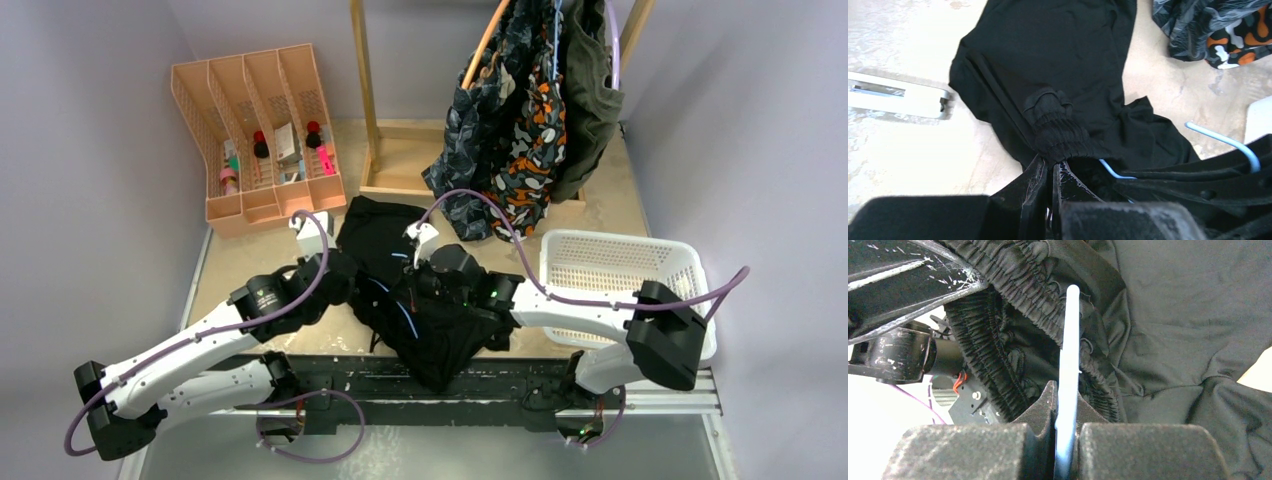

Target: Remove the shorts from the hanger

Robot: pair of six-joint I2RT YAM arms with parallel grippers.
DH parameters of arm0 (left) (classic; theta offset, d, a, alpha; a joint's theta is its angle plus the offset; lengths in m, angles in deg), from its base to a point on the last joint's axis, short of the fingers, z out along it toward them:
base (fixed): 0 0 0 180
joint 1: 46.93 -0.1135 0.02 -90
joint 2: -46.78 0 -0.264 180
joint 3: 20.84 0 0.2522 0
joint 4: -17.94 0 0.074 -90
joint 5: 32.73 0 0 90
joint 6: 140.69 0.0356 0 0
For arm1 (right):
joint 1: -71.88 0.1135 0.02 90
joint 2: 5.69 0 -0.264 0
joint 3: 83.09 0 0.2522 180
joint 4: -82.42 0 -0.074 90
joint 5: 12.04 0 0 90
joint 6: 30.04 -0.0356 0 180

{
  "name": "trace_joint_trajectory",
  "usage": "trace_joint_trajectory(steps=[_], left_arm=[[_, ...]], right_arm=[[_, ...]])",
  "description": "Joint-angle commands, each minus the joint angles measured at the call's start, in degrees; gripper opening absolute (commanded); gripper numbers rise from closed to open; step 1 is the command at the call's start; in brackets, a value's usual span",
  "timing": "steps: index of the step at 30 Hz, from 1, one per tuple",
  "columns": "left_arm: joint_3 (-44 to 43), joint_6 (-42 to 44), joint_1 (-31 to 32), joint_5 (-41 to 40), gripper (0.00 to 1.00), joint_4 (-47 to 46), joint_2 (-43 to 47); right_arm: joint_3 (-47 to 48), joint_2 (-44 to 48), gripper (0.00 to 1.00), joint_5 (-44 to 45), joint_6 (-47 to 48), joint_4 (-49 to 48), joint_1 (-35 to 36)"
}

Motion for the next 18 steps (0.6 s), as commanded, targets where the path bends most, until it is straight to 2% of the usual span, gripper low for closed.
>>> trace_joint_trajectory(steps=[1,6,12,14,18], left_arm=[[-1.9,-1.87,-0.01,-4.81,0.0,3.25,0.12],[-3.64,-2.4,0.03,-11.9,0.0,7.09,0.0],[-10.81,-1.54,-0.45,-23.6,0.0,11.65,-4.38],[-13.91,1.26,-2.31,-23.69,0.0,11.73,-6.62],[-16.21,8.93,-11.51,-18.41,0.0,9.45,-10.69]], right_arm=[[3.45,3.14,0.0,3.63,1.81,0.22,0.74],[5.16,8.72,0.0,2.29,5.7,4.68,0.74],[7.64,8.88,0.0,-0.65,8.75,11.48,0.89],[7.39,9.88,0.0,-1.21,8.91,11.98,1.62],[6.15,12.32,0.0,-3.82,10.26,12.04,2.14]])
